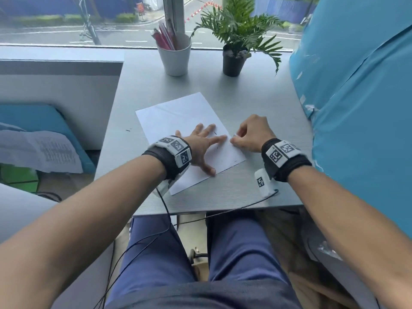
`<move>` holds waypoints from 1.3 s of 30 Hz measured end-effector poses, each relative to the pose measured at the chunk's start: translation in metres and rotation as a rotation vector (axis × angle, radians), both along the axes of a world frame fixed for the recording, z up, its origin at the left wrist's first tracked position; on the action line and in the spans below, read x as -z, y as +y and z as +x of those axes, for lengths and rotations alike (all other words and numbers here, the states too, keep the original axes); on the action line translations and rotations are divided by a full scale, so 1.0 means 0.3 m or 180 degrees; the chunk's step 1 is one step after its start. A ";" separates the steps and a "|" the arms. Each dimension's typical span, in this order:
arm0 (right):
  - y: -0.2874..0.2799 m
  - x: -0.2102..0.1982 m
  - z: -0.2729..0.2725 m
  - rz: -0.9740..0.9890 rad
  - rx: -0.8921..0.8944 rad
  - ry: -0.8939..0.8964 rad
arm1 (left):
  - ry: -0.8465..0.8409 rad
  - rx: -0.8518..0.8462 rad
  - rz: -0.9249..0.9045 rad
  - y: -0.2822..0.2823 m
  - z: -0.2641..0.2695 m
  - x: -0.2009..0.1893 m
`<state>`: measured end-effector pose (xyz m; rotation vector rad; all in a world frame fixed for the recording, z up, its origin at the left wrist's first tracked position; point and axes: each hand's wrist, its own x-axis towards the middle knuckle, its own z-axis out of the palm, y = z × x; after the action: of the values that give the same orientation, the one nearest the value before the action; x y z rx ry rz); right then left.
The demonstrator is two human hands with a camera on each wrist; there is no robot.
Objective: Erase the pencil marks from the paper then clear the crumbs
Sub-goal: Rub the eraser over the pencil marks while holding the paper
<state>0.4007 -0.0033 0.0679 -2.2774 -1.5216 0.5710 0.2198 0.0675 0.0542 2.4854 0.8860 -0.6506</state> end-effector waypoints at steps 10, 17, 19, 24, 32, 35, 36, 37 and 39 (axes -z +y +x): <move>-0.012 -0.029 0.040 -0.0082 -0.0241 -0.0188 | 0.0039 0.0004 -0.0018 0.001 0.004 -0.009; -0.050 0.007 -0.015 -0.0105 -0.0536 0.0074 | 0.0093 0.0009 -0.0021 -0.002 0.013 -0.014; -0.028 -0.002 0.023 -0.0043 -0.0329 -0.0133 | 0.0100 -0.0035 -0.0039 -0.003 0.010 -0.015; -0.063 -0.012 -0.113 -0.0159 -0.1010 0.0196 | 0.0132 0.0008 -0.0002 0.000 0.015 -0.003; -0.023 -0.013 -0.024 0.0093 -0.0446 -0.0079 | 0.0069 -0.0027 -0.0058 -0.001 0.009 0.000; -0.055 -0.004 -0.102 -0.0115 -0.0928 0.0173 | 0.0014 -0.0023 -0.0048 0.004 0.006 0.007; -0.052 0.002 -0.086 -0.0128 -0.0873 0.0124 | 0.0004 -0.0014 -0.0048 0.006 0.005 0.009; -0.038 0.003 -0.052 -0.0113 -0.0680 0.0060 | -0.0001 -0.0015 -0.0056 0.007 0.004 0.011; -0.002 -0.011 0.008 -0.0044 -0.0281 -0.0138 | -0.0007 -0.0051 -0.0090 0.010 0.000 0.009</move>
<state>0.4031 -0.0038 0.0713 -2.2556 -1.6508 0.5608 0.2200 0.0706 0.0515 2.4509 0.8889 -0.6507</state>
